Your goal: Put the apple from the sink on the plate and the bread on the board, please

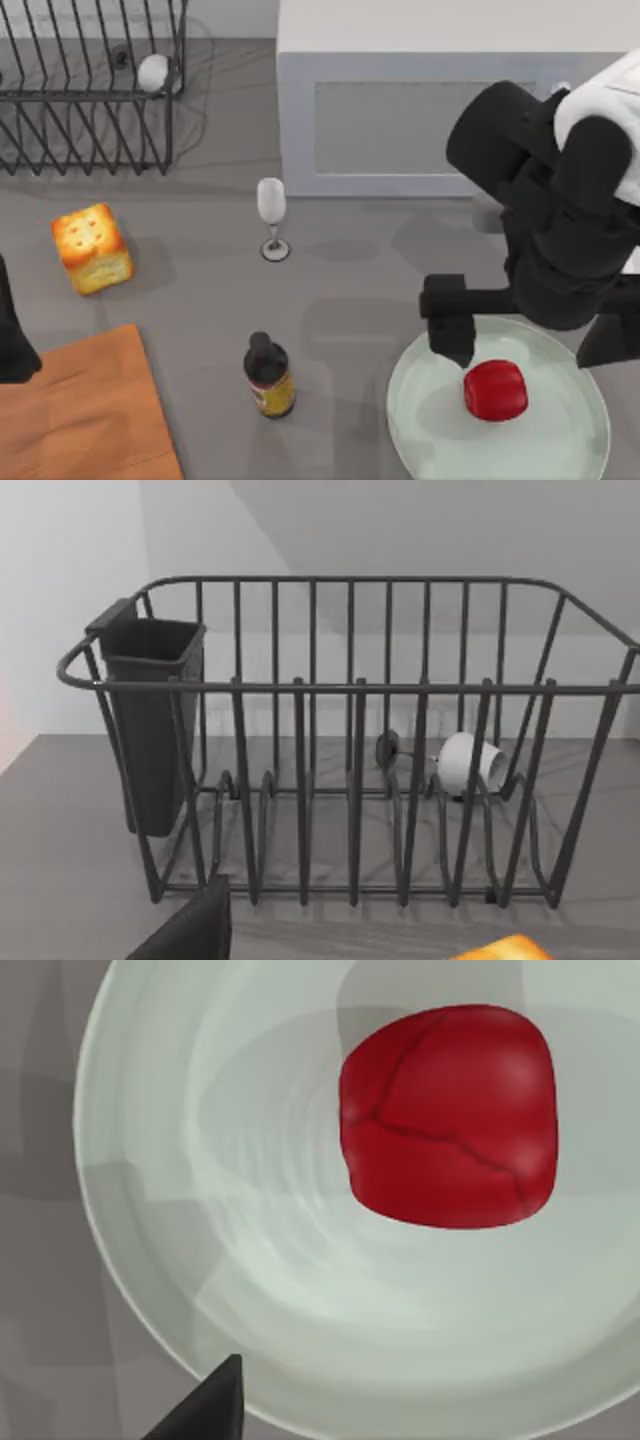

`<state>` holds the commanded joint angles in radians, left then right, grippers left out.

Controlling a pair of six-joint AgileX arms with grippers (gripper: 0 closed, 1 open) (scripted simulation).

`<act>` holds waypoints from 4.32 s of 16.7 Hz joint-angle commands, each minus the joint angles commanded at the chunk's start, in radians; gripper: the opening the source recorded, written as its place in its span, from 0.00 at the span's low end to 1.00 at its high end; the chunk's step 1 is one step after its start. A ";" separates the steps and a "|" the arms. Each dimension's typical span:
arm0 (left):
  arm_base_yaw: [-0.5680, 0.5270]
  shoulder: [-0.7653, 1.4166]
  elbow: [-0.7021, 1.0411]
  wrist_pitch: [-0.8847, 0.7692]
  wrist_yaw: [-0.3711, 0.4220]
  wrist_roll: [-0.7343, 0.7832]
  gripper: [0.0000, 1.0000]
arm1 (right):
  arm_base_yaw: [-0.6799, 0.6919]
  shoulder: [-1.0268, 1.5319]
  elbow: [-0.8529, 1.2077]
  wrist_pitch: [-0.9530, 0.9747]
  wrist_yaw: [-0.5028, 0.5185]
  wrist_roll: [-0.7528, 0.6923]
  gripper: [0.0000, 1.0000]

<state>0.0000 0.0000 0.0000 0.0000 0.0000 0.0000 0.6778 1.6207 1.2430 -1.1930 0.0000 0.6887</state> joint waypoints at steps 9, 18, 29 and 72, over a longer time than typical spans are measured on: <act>0.000 0.000 0.000 0.000 0.000 0.000 1.00 | -0.095 -0.225 -0.173 0.166 0.000 -0.096 1.00; 0.000 0.000 0.000 0.000 0.000 0.000 1.00 | -0.373 -0.891 -0.684 0.657 0.000 -0.379 1.00; 0.000 0.000 0.000 0.000 0.000 0.000 1.00 | -0.670 -1.606 -1.231 1.181 0.000 -0.681 1.00; -0.129 2.047 1.580 -1.106 0.002 0.998 1.00 | -0.678 -1.621 -1.243 1.193 0.000 -0.689 1.00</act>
<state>-0.1286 2.0473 1.5800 -1.1058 0.0017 0.9976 0.0000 0.0000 0.0000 0.0000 0.0000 0.0000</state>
